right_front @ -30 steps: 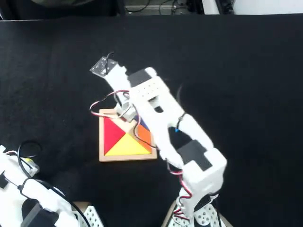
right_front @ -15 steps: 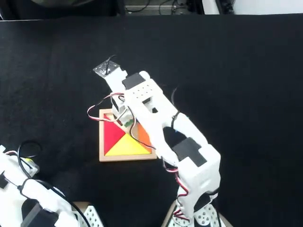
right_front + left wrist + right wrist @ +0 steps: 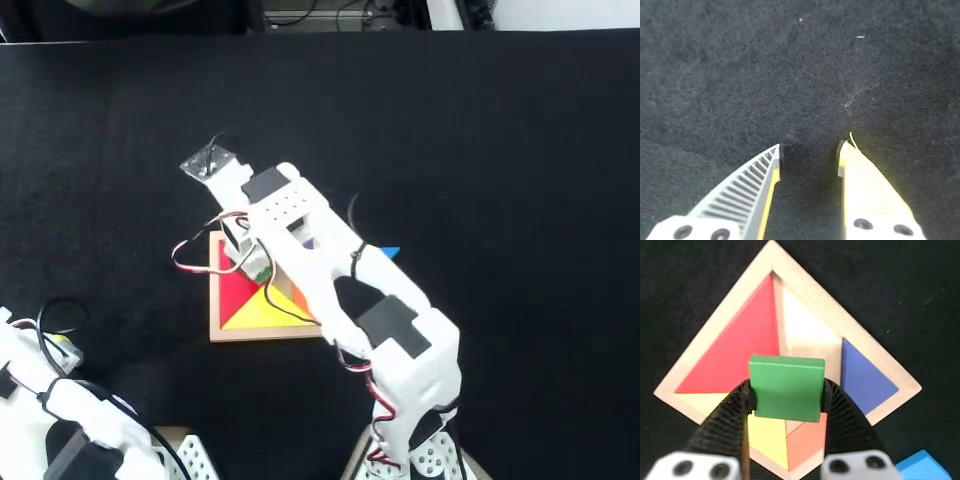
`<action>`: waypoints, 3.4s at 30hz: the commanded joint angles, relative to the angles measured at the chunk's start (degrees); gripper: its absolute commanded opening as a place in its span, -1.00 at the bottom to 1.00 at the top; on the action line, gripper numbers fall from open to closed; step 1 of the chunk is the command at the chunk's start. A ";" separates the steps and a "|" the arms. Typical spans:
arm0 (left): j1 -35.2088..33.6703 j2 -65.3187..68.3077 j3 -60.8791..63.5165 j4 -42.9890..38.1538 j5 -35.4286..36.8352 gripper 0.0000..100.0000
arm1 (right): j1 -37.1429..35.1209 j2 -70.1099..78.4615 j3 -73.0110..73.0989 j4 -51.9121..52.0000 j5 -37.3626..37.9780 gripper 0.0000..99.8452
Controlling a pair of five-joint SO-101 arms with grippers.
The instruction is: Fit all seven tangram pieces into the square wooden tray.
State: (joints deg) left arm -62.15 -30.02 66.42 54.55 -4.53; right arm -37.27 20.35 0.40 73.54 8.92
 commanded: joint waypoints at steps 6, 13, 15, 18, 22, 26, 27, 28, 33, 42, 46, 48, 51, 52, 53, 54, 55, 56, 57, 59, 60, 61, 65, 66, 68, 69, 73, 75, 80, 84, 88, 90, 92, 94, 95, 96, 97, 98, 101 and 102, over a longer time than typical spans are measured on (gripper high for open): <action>0.75 -1.14 -0.31 -0.62 0.00 -0.61 | 1.14 -0.22 1.45 -2.11 -0.62 -0.97; 0.75 -1.14 -0.31 -0.62 0.00 -0.61 | 1.23 -0.22 1.54 -3.43 -0.62 -0.97; 0.75 -1.14 -0.31 -0.62 0.00 -0.61 | 1.23 -0.22 1.54 -3.43 -0.62 -0.97; 0.75 -1.14 -0.31 -0.62 0.00 -0.61 | 2.29 -0.22 1.45 -4.04 -0.62 -0.97; 0.75 -1.14 -0.31 -0.62 0.00 -0.61 | 3.34 -0.22 1.54 -3.87 -0.26 -0.97; 0.75 -1.14 -0.31 -0.62 0.00 -0.61 | 2.99 -0.22 1.63 -3.87 -0.44 -0.97; 0.75 -1.14 -0.31 -0.62 0.00 -0.61 | 2.99 -0.22 1.63 -3.87 -0.44 -0.97; 0.75 -1.14 -0.31 -0.62 0.00 -0.61 | 2.99 -0.22 1.63 -3.78 -0.44 -0.96; 0.75 -1.14 -0.31 -0.62 0.00 -0.61 | 2.99 -0.13 2.51 -3.69 -0.62 -0.71; 0.75 -1.14 -0.31 -0.62 0.00 -0.61 | 2.99 -0.22 3.21 -3.69 -0.44 -0.69; 0.75 -1.14 -0.31 -0.62 0.00 -0.61 | 2.99 -0.22 3.12 -3.87 -0.35 -0.68; 0.75 -1.14 -0.31 -0.62 0.00 -0.61 | 2.99 -0.22 3.12 -3.96 -0.26 -0.68; 0.75 -1.14 -0.31 -0.62 0.00 -0.61 | 2.02 -0.22 3.38 -3.69 -0.18 -0.68; 0.75 -1.14 -0.31 -0.62 0.00 -0.61 | 1.41 -0.22 3.47 -3.52 -0.18 -0.66; 0.75 -1.14 -0.31 -0.62 0.00 -0.61 | 0.70 -0.22 3.47 -3.34 -0.18 -0.63; 0.75 -1.14 -0.31 -0.62 0.00 -0.61 | 0.18 -0.22 3.38 -3.08 -0.18 -0.59; 0.75 -1.14 -0.31 -0.62 0.00 -0.61 | -0.18 -0.22 3.21 -2.99 -0.35 -0.56; 0.75 -1.14 -0.31 -0.62 0.00 -0.61 | -0.35 -0.22 3.03 -2.99 -0.53 -0.53; 0.75 -1.14 -0.31 -0.62 0.00 -0.61 | -0.35 -0.22 2.95 -3.25 -0.53 -0.52; 0.75 -1.14 -0.31 -0.62 0.00 -0.61 | -0.18 -0.22 2.95 -3.25 -0.26 -0.52; 0.75 -1.14 -0.31 -0.62 0.00 -0.61 | -0.18 -0.22 2.95 -3.25 -0.18 -0.52; 0.75 -1.14 -0.31 -0.62 0.00 -0.61 | -0.18 -0.22 3.03 -3.16 -0.18 -0.52; 0.75 -1.14 -0.31 -0.62 0.00 -0.61 | -0.18 -0.22 3.03 -2.90 -0.18 -0.52; 0.75 -1.14 -0.31 -0.62 0.00 -0.61 | -0.18 -0.22 3.03 -2.90 -0.18 -0.52; 0.75 -1.14 -0.31 -0.62 0.00 -0.61 | -0.09 -0.48 2.95 -3.16 -0.18 -0.52; 0.75 -1.14 -0.31 -0.62 0.00 -0.61 | -0.09 -0.66 2.86 -3.16 -0.09 -0.52; 0.75 -1.14 -0.31 -0.62 0.00 -0.61 | -0.18 -0.48 0.04 -3.08 3.60 -0.70; 0.75 -1.14 -0.31 -0.62 0.00 -0.61 | -0.44 -0.13 -1.89 -4.04 4.84 -0.98; 0.75 -1.14 -0.31 -0.62 0.00 -0.61 | -0.18 1.63 -4.70 -8.00 5.10 -0.98; 0.75 -1.14 -0.31 -0.62 0.00 -0.61 | -0.26 6.37 -7.87 -8.00 5.01 -0.98; 0.75 -1.14 -0.31 -0.62 0.00 -0.61 | -0.09 10.24 -11.47 -7.30 4.84 -0.98; 0.75 -1.14 -0.31 -0.62 0.00 -0.61 | -0.09 11.38 -14.11 -5.27 4.75 -0.98; 0.75 -1.14 -0.31 -0.62 0.00 -0.61 | -0.09 11.74 -16.40 -2.99 4.75 -0.98; 0.75 -1.14 -0.31 -0.62 0.00 -0.61 | -0.09 11.82 -18.15 -1.14 4.75 -0.98; 0.75 -1.14 -0.31 -0.62 0.00 -0.61 | -0.09 11.91 -18.86 -0.62 4.75 -0.98; 0.75 -1.14 -0.31 -0.62 0.00 -0.61 | -0.18 12.00 -19.12 -0.44 4.66 -0.98; 0.75 -1.14 -0.31 -0.62 0.00 -0.61 | -0.35 12.09 -19.12 -0.79 4.66 -0.98; 0.75 -1.14 -0.31 -0.62 0.00 -0.61 | -0.35 12.18 -19.03 -0.88 4.66 -0.98; 0.75 -1.14 -0.31 -0.62 0.00 -0.61 | -0.26 13.23 -18.68 -1.49 4.66 -0.98; 0.75 -1.14 -0.31 -0.62 0.00 -0.61 | -0.18 13.93 -18.77 -1.41 4.66 -0.98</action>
State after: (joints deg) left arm -62.15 -30.02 66.42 54.55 -4.53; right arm -36.84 34.07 -15.43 72.22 13.49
